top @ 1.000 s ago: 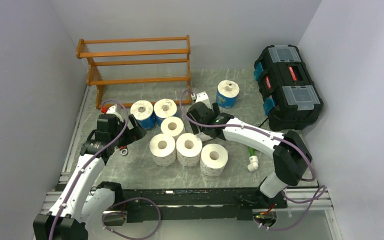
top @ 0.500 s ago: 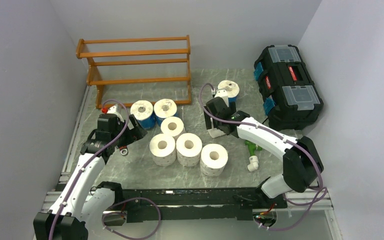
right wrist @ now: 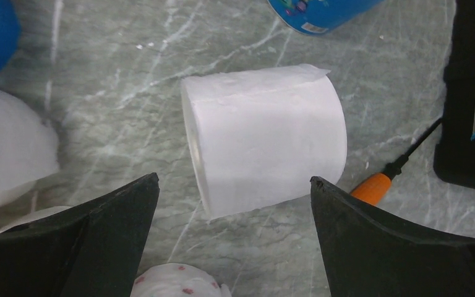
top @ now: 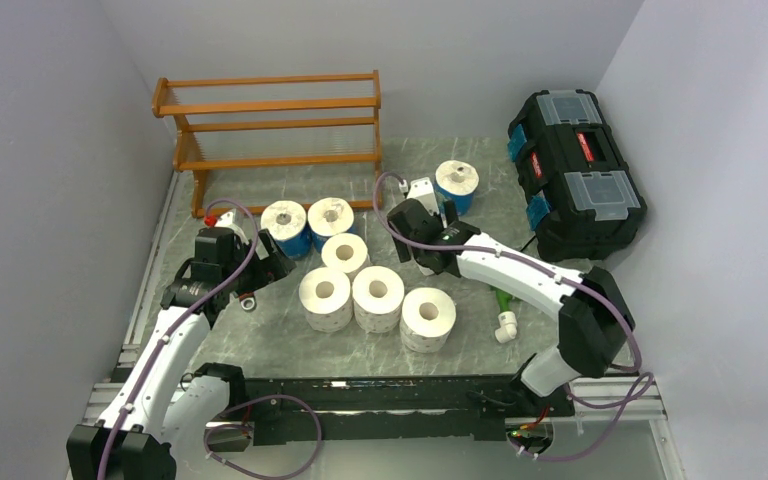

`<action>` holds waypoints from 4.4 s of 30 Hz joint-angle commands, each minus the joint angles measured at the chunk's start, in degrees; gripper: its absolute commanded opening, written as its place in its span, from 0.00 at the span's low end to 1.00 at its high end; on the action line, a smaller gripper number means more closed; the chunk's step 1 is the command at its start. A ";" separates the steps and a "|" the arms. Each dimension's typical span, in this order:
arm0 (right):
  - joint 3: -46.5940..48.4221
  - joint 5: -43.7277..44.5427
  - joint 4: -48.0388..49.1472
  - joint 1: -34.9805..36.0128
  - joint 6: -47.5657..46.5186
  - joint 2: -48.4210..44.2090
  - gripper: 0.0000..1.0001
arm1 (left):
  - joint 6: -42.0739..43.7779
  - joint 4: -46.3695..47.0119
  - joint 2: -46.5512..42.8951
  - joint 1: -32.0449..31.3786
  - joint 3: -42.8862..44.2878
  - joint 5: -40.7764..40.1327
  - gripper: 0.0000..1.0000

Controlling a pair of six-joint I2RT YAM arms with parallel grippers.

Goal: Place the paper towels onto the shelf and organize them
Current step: Adjust the paper towel at the center of the board.

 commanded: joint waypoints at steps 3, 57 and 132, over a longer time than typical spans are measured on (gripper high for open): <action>0.94 4.99 -1.60 -0.08 -0.78 3.79 0.95 | -0.64 2.55 -0.62 0.15 0.05 1.57 0.99; -4.21 1.14 3.89 -6.63 0.34 3.89 0.69 | -1.02 3.10 1.12 0.15 -0.21 3.35 0.99; 1.80 -17.27 9.31 -18.51 -0.65 6.09 0.78 | -1.18 3.64 2.47 0.15 -0.74 5.49 0.99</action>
